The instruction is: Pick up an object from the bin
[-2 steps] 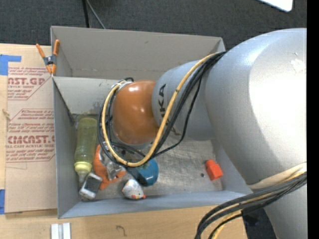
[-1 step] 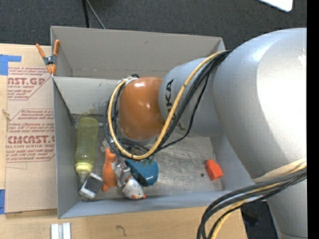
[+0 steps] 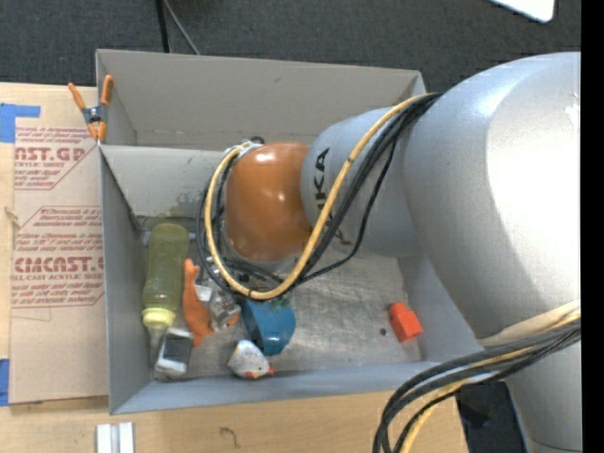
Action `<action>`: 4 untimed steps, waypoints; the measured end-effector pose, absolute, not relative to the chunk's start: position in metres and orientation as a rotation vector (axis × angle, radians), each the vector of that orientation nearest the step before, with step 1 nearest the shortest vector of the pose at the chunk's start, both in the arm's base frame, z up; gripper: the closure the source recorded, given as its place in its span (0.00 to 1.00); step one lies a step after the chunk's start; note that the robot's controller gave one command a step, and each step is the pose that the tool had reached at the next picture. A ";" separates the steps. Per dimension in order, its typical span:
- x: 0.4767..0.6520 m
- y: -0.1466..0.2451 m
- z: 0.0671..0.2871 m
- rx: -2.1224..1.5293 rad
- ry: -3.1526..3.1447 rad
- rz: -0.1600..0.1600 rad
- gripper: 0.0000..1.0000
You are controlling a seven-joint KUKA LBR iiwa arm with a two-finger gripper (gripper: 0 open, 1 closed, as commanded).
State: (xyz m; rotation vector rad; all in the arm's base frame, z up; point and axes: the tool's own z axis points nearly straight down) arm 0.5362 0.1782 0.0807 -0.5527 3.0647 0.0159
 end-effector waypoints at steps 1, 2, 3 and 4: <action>0.532 0.176 0.078 -0.558 3.081 0.009 0.00; 0.539 0.178 0.081 -0.549 3.053 0.017 1.00; 0.539 0.178 0.081 -0.548 3.053 0.017 1.00; 0.531 0.178 0.122 -0.553 3.097 0.001 1.00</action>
Offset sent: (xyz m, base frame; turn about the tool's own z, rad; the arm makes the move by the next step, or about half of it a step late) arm 0.0000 0.0000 0.0000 0.0000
